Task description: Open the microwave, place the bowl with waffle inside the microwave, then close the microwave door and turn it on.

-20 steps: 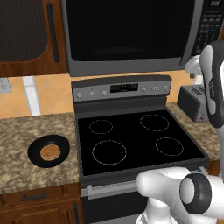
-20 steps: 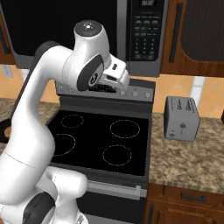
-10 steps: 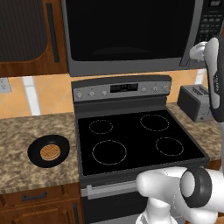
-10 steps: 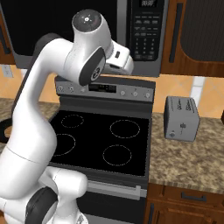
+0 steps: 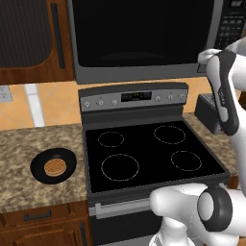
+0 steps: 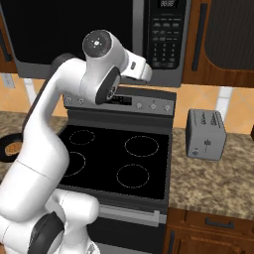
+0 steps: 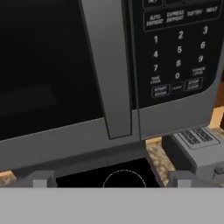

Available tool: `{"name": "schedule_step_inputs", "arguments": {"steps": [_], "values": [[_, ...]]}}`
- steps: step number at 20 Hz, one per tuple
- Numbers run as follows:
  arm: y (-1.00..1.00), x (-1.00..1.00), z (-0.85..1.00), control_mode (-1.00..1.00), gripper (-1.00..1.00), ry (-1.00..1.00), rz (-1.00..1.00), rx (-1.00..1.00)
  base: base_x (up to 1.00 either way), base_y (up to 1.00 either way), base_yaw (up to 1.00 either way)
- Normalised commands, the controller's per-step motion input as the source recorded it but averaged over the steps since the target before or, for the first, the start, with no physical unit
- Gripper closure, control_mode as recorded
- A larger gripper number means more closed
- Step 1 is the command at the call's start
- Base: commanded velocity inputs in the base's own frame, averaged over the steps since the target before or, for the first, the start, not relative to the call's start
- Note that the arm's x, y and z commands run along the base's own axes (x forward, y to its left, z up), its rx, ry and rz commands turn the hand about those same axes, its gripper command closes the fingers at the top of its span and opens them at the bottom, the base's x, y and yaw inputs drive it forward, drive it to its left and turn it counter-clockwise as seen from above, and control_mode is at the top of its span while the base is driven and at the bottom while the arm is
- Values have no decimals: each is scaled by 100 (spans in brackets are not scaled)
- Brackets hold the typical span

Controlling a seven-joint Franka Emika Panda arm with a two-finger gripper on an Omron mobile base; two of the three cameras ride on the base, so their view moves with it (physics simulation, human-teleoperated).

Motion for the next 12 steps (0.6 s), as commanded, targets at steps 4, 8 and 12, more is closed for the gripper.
{"name": "schedule_step_inputs", "arguments": {"steps": [4,8,12], "values": [[-9,57,1,-100,-100,0,0,0,0,0,0],[-22,49,25,-100,-100,0,0,6,0,0,0],[-19,46,17,-100,-100,-1,0,5,0,0,0]]}}
